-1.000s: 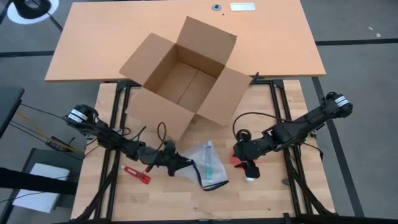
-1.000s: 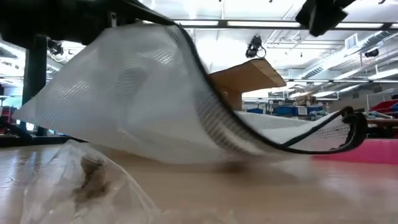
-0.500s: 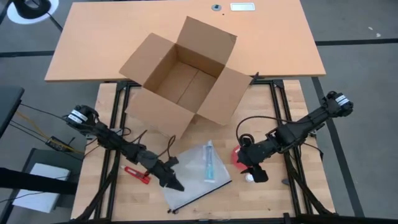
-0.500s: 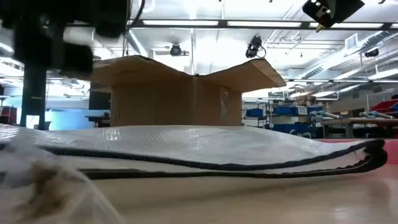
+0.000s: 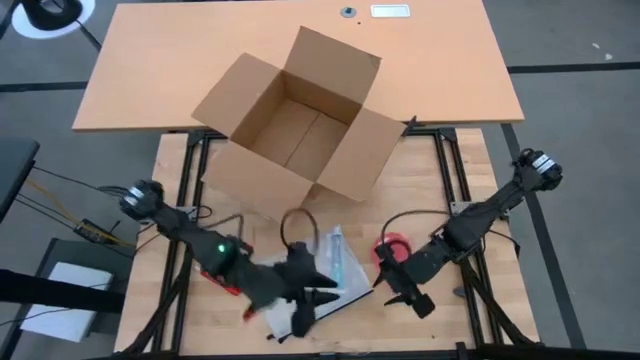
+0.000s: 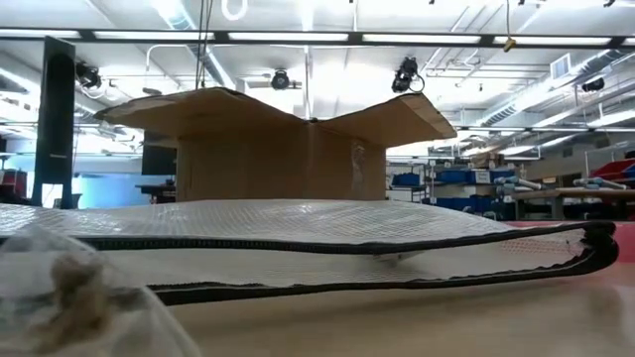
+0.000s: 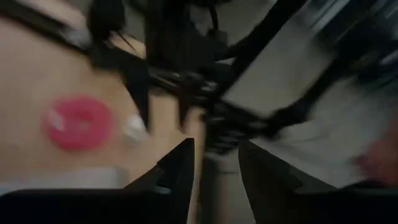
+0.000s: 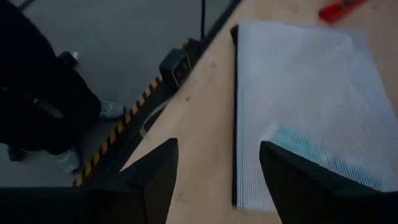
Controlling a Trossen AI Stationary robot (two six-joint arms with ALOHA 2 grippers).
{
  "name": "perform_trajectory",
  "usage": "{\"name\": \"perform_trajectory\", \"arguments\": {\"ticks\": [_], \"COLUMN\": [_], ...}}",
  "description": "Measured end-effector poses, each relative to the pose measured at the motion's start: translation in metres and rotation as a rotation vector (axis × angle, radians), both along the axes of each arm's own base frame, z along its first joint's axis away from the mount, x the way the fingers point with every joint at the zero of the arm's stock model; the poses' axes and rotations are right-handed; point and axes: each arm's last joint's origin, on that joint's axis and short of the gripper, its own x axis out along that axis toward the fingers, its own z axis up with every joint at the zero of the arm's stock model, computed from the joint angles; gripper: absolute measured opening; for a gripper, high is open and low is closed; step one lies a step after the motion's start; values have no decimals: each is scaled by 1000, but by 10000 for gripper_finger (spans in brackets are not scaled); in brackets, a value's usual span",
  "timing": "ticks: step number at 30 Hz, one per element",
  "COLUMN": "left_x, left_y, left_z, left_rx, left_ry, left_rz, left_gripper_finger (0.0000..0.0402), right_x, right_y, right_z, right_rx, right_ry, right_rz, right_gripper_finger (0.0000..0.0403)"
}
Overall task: Unpack boxes
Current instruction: Close the zip bag
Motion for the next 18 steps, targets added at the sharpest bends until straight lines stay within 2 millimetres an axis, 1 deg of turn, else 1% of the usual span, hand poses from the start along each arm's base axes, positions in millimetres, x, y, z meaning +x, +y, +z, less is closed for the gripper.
{"name": "perform_trajectory", "arguments": {"ticks": [2, 5, 7, 9, 11, 13, 15, 18], "left_x": [11, 31, 38, 42, 42, 43, 43, 43], "left_y": [-11, -26, -31, -32, -32, -33, -34, -37], "left_z": [-4, -24, -39, -54, -66, -74, -78, -81], "left_rx": [150, 278, 367, 426, 436, 385, 351, 330], "left_ry": [35, 73, 120, 190, 268, 310, 325, 331], "left_rz": [6, -59, -138, -181, -180, -142, -120, -112], "left_gripper_finger": [135, 135, 135, 135, 135, 135, 135, 135], "right_x": [8, 22, 31, 37, 40, 43, 46, 49], "right_y": [9, 20, 25, 29, 35, 41, 47, 50], "right_z": [-10, -32, -51, -71, -88, -102, -114, -131], "right_rx": [-12, -63, -144, -227, -280, -315, -355, -453], "right_ry": [-9, 6, 21, 49, 69, 68, 55, 24], "right_rz": [20, 22, 10, -15, -59, -94, -109, -152], "right_gripper_finger": [229, 229, 229, 229, 229, 229, 229, 229]}}
